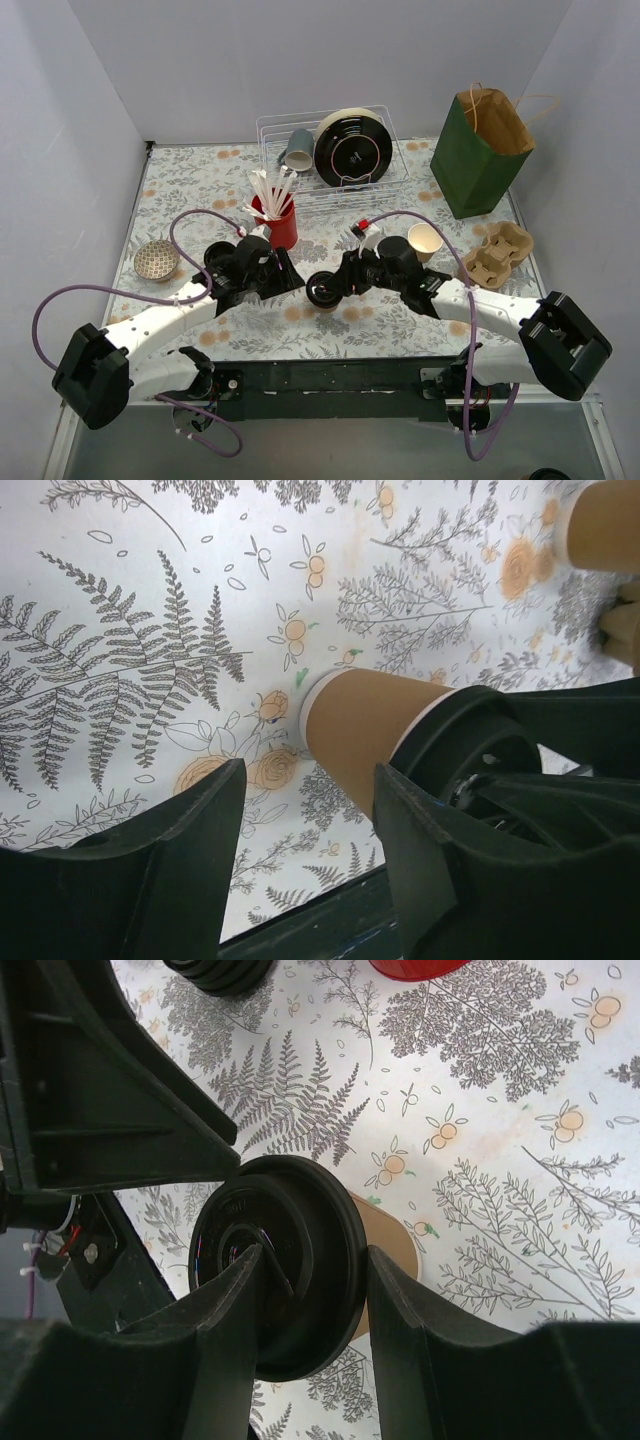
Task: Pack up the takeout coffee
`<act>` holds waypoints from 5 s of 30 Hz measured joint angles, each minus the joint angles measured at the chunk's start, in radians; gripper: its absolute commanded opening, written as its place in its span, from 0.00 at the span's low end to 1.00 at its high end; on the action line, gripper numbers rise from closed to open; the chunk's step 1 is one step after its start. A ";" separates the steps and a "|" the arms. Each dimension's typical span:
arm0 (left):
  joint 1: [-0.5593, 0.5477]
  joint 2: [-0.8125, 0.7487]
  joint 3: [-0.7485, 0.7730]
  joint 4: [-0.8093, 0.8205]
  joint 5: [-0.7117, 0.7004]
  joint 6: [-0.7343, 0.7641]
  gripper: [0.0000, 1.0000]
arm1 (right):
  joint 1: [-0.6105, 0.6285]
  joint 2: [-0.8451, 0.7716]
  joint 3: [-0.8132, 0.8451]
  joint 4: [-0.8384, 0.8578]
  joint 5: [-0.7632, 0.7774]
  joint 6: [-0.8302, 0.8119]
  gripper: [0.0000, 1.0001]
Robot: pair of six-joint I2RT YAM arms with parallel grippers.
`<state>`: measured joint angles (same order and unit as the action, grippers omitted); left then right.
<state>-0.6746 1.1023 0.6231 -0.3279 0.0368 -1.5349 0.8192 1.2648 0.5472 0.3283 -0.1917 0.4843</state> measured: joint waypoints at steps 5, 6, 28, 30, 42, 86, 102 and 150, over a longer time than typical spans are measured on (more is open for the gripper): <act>0.011 0.018 0.000 0.000 0.037 0.047 0.53 | -0.043 0.048 0.042 -0.010 -0.132 -0.101 0.49; 0.014 0.014 0.000 0.000 0.040 0.053 0.53 | -0.052 0.062 0.060 -0.022 -0.163 -0.126 0.49; 0.051 -0.010 0.009 0.044 0.076 0.092 0.52 | -0.140 0.299 0.257 -0.102 -0.467 -0.257 0.46; 0.058 -0.014 0.014 0.034 0.072 0.092 0.51 | -0.140 0.304 0.257 -0.098 -0.474 -0.257 0.46; 0.110 -0.070 0.021 0.018 0.086 0.092 0.50 | -0.147 0.316 0.262 -0.093 -0.497 -0.264 0.44; 0.115 0.081 -0.105 0.344 0.185 -0.018 0.30 | -0.198 0.313 0.117 0.166 -0.504 -0.152 0.36; 0.091 0.055 -0.042 0.197 0.073 0.005 0.63 | -0.196 0.225 0.044 0.211 -0.394 -0.043 0.38; 0.053 0.203 0.058 0.159 0.206 0.069 0.62 | -0.261 -0.237 -0.006 -0.374 -0.098 -0.015 0.50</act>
<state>-0.6220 1.3048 0.6811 -0.1684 0.2424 -1.4658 0.5583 1.0279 0.5411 -0.0460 -0.2893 0.4694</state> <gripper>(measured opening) 0.590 0.492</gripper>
